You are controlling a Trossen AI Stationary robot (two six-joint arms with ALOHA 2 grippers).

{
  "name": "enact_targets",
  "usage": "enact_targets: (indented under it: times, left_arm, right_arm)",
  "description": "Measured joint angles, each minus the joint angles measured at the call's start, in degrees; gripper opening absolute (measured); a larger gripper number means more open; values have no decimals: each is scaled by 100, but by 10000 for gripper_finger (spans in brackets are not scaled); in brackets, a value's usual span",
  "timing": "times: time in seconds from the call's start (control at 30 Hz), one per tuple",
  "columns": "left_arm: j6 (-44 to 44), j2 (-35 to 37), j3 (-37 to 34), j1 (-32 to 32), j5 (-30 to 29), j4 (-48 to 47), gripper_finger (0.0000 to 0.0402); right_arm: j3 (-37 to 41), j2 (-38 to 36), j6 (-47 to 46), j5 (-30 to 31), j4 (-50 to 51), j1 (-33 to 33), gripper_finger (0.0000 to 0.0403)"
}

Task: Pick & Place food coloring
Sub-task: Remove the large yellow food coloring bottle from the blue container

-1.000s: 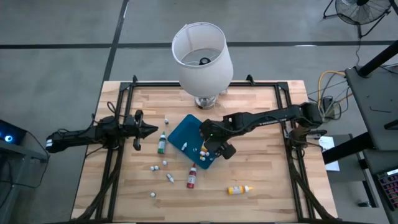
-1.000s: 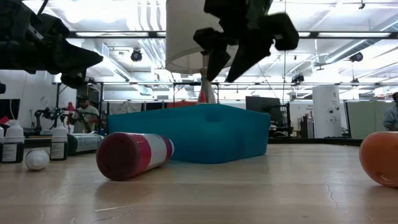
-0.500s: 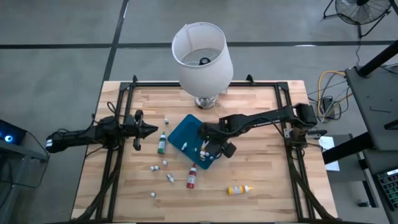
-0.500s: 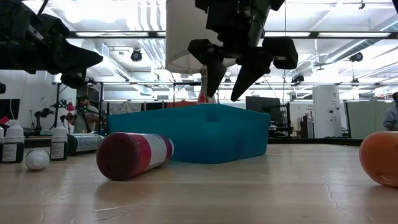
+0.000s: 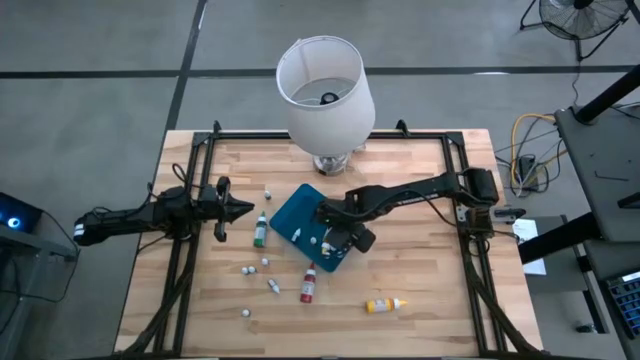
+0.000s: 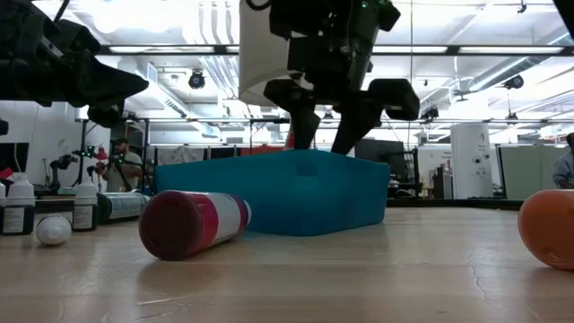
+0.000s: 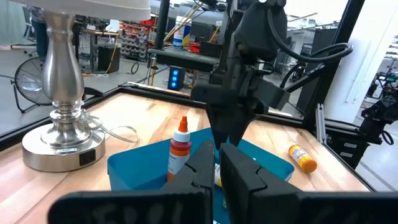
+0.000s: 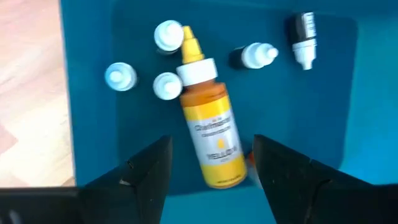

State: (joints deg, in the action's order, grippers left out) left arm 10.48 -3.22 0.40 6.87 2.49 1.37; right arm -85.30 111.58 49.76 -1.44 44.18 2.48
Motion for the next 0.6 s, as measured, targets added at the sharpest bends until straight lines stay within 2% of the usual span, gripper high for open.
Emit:
enact_targets:
  times: [0.6]
  left_arm:
    - [1,0,0,-1,0,0,0]
  right_arm:
    - [-255,93,450,10,-153,-2,215]
